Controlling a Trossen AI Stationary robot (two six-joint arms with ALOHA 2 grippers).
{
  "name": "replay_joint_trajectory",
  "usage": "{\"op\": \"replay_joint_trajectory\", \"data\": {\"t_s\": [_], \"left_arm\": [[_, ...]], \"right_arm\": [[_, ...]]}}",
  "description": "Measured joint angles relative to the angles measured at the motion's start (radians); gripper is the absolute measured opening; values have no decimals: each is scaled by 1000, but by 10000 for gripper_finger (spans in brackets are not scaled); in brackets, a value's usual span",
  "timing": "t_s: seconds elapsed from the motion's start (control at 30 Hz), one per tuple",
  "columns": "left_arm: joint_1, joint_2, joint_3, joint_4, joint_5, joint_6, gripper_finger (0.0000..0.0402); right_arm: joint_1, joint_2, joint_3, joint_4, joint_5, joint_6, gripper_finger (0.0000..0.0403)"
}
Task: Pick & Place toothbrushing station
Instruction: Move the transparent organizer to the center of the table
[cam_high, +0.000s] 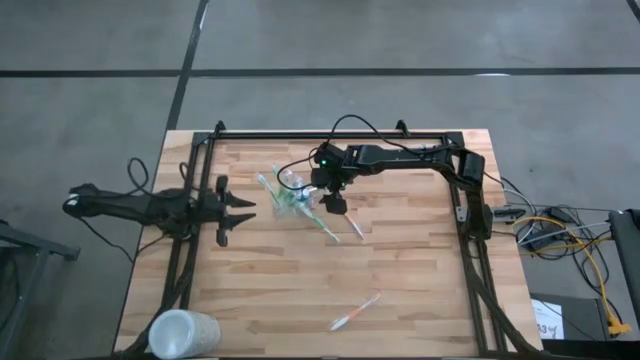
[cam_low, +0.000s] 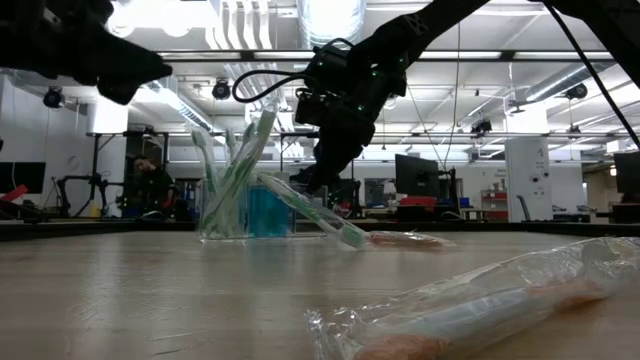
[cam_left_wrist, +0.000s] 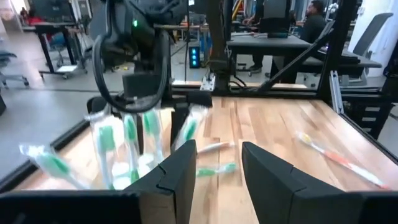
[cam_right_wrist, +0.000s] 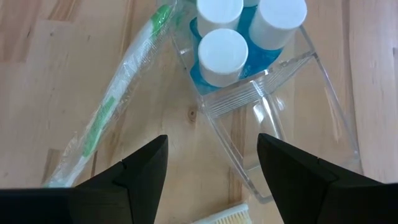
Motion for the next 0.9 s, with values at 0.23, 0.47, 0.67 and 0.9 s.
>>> {"op": "replay_joint_trajectory", "data": {"t_s": [0.23,0.47,0.67,0.9], "left_arm": [[0,0,-47,-1,0,-66,136],[0,0,-57,0,0,-86,136],[0,0,-57,-1,0,-86,136],[0,0,-56,-9,0,-86,136]], "right_arm": [[0,0,0,0,0,-30,242],[0,0,0,-1,1,-53,207],[0,2,-2,-8,3,-61,157],[0,2,-3,-10,3,-58,88]]}}
